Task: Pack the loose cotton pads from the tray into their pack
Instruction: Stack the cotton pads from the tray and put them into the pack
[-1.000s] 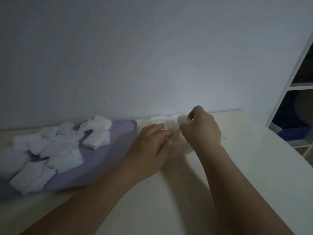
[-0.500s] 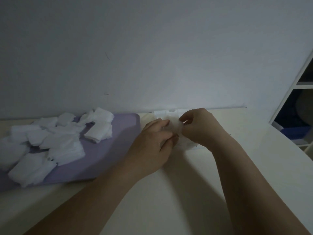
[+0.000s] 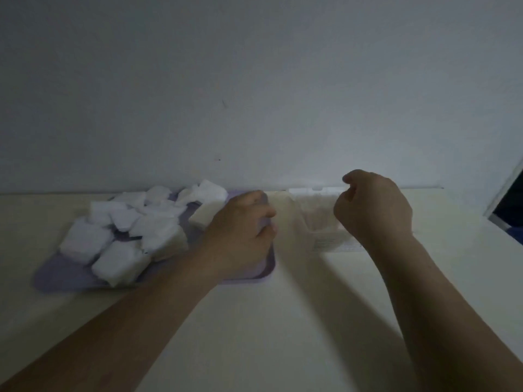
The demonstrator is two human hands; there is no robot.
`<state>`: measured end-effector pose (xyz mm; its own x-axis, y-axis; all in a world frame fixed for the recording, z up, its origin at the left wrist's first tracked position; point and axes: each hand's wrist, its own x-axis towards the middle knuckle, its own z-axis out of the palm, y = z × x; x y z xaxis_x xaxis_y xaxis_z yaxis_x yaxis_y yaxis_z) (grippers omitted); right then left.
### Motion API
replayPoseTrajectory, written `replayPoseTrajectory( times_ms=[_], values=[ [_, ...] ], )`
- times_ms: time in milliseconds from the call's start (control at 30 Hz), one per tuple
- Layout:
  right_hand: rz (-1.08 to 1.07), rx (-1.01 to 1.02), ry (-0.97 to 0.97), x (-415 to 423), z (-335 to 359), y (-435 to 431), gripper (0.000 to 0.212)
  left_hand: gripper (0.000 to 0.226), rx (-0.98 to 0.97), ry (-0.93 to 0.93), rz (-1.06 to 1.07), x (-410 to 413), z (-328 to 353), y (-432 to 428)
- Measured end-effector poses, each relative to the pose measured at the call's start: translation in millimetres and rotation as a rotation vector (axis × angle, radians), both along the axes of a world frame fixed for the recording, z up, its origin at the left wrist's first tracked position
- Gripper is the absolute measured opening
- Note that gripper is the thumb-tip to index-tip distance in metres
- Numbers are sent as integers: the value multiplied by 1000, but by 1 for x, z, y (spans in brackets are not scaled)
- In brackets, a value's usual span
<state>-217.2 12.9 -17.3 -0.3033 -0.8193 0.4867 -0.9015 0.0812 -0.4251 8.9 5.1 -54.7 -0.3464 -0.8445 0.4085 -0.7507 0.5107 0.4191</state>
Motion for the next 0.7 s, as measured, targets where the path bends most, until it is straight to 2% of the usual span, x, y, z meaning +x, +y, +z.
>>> replayPoseTrajectory(
  times_ms=[67, 133, 200, 267, 333, 433, 600, 700],
  values=[
    [118, -181, 16, 22, -5, 2, 43, 36, -51, -146, 168, 35, -7, -4],
    [304, -297, 9, 52, -14, 7, 37, 47, -1, -278, 288, 64, -11, -3],
    [513, -280, 2, 79, -28, 13, 34, 58, 63, -345, 315, 77, -15, 0],
    [690, -212, 1, 99, -43, 19, 35, 59, 29, -349, 272, 84, -20, -2],
    [784, -127, -36, 107, -53, 23, 38, 42, -11, -267, 160, 84, -23, -2],
    [729, 16, -158, 106, -60, 22, 47, 6, -48, -96, 44, 78, -24, 4],
    [694, 203, -347, 103, -72, 6, 74, 28, -40, 97, 53, 71, -27, 5],
    [678, 203, -312, 105, -74, 2, 83, 30, -5, 152, 37, 74, -28, 4]
  ],
)
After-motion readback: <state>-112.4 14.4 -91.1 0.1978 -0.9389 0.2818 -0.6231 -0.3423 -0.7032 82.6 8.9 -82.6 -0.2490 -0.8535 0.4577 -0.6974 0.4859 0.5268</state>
